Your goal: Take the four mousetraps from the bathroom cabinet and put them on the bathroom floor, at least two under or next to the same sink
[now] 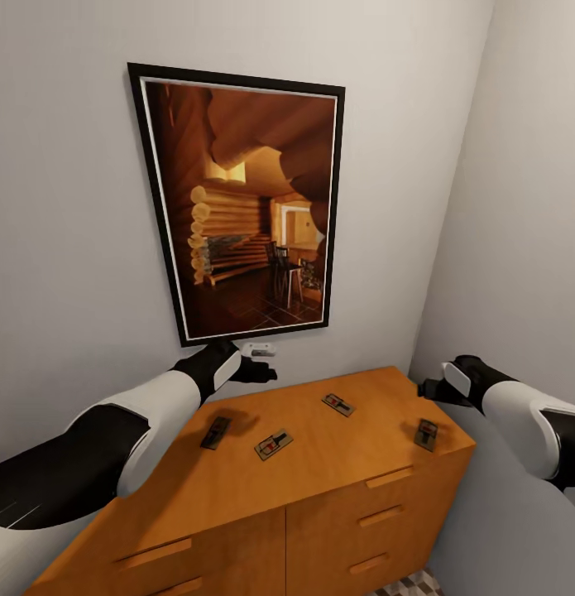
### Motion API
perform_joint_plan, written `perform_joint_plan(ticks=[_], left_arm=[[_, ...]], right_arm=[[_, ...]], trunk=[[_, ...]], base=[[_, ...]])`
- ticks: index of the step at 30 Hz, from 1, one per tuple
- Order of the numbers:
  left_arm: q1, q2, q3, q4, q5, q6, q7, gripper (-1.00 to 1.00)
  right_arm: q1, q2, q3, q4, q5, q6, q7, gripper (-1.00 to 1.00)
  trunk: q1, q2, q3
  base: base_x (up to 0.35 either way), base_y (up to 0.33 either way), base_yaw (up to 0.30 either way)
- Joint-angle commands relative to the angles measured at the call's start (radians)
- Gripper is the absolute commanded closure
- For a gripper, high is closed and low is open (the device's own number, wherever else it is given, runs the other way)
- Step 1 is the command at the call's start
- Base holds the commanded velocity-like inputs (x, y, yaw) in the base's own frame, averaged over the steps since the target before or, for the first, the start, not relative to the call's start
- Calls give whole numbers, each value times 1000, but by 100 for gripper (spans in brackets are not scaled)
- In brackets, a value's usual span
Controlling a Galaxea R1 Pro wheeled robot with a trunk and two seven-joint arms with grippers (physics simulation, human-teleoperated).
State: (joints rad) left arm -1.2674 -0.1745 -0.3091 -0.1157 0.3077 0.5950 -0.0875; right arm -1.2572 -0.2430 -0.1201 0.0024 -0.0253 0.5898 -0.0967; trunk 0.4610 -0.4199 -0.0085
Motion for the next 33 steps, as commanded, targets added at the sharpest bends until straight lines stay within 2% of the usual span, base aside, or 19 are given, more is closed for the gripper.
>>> perform_joint_plan(ticks=[1,6,10,33], left_arm=[[0,0,-8,0,5,2,-1,-100],[0,0,-8,0,4,2,-1,-100],[0,0,-8,1,4,1,-1,-100],[0,0,-8,1,6,-14,-1,-100]], right_arm=[[-1,-6,-8,0,-10,3,-2,-100],[-1,-38,-7,1,-52,11,30,-100],[-1,-47,-5,0,-66,18,44,-100],[-1,-45,-6,1,-80,19,58,-100]], trunk=[[0,-1,-1],[0,-1,-1],[0,-1,-1],[0,-1,-1]], base=[[0,0,0],[0,0,0],[0,0,0],[0,0,0]])
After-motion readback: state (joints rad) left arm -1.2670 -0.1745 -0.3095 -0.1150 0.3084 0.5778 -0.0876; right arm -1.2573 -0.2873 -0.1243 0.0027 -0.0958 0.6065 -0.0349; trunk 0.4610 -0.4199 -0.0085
